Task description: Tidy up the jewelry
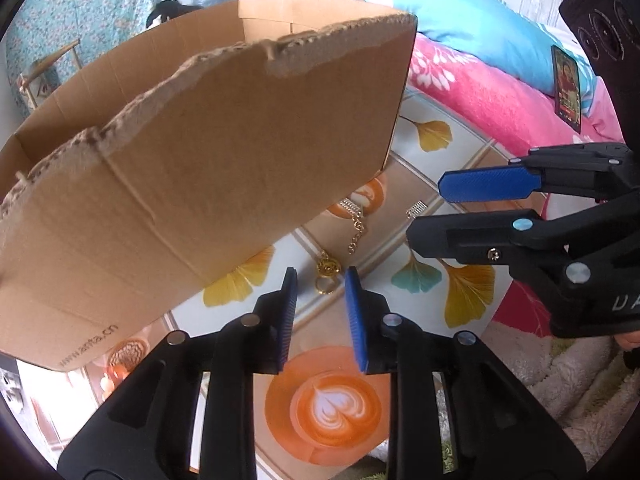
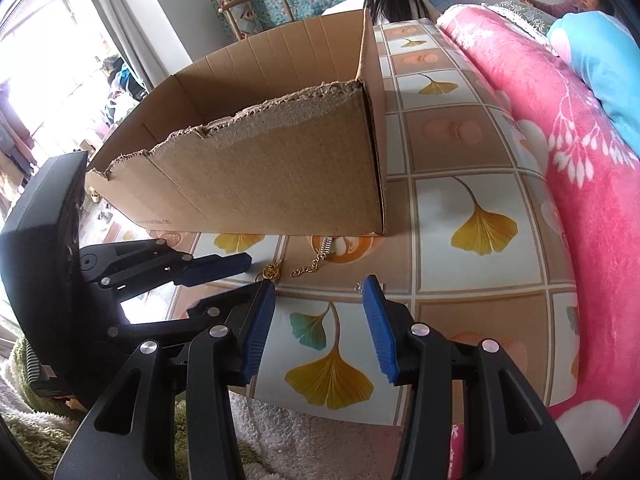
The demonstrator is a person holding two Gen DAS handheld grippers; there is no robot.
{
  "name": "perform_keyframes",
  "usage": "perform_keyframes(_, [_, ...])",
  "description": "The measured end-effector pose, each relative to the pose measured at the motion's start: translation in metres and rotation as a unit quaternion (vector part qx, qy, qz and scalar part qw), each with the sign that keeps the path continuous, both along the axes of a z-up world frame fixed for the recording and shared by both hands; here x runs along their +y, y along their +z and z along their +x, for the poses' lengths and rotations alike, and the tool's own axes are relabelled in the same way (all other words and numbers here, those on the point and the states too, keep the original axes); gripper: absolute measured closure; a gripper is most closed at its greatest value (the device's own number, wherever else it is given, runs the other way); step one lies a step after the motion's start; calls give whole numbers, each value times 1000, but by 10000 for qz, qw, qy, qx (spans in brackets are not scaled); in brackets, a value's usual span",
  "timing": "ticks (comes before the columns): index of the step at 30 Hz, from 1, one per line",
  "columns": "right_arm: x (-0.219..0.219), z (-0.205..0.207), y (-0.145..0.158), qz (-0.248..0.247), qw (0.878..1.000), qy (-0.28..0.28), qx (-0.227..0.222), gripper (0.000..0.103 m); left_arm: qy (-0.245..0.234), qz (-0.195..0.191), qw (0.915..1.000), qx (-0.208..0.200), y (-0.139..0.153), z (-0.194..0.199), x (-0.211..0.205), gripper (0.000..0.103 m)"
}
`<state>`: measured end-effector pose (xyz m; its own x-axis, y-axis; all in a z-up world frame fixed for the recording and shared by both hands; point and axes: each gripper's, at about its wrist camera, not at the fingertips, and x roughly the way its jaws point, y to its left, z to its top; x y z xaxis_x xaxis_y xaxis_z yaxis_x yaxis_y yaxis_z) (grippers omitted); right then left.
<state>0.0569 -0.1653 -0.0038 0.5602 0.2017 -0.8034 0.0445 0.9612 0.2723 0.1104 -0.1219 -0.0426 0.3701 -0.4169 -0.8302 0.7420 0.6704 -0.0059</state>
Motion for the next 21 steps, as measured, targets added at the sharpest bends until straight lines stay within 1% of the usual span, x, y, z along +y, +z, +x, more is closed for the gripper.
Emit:
perform_keyframes(3, [-2,1,-1,10,10000,-13,0,58,-112,37,9999,-59,0,0,-3,93])
perform_keyframes(12, [-5,0,0,22,10000,-19,-25,58,-111,188,9998,3,2,-5,2,93])
perform_keyframes(21, [14,4,5,91,9994,321,-122,58,82,247,9996,123,3,-14,25,93])
